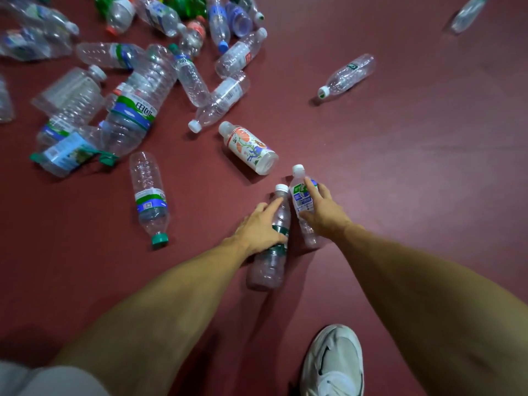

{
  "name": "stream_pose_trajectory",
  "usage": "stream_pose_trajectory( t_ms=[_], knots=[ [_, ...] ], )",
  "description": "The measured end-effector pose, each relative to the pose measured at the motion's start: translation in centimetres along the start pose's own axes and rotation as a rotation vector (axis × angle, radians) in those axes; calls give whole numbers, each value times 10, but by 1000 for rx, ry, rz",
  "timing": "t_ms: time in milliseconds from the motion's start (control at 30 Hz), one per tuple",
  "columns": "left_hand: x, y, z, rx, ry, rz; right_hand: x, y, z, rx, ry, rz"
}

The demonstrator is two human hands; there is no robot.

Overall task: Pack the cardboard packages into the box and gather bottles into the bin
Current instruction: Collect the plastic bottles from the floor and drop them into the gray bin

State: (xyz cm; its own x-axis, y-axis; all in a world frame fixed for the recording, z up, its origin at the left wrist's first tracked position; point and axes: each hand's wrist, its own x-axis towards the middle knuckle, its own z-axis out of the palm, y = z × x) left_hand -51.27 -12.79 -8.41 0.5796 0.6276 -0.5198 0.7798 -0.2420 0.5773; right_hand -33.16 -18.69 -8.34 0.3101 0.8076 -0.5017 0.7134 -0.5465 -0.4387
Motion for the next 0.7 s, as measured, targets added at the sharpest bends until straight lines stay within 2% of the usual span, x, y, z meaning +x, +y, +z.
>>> stream_pose_trajectory(
  t_ms=[133, 300, 433, 533, 700],
  knots=[
    [-2, -18, -16, 99, 105, -47, 2, -8, 2, -46, -27, -12],
    [-16, -49, -41, 169, 241, -113, 10, -47, 15, -78, -39, -111],
    [-25, -75, -52, 247, 208, -141, 11, -72, 28, -115, -62, -149],
    [-25, -76, -55, 304, 154, -163, 5, -83, 36, -184, -35, -98],
    [-19, -74, -60, 230, 121, -170, 0, -92, 35, -190, 2, -10]
  ],
)
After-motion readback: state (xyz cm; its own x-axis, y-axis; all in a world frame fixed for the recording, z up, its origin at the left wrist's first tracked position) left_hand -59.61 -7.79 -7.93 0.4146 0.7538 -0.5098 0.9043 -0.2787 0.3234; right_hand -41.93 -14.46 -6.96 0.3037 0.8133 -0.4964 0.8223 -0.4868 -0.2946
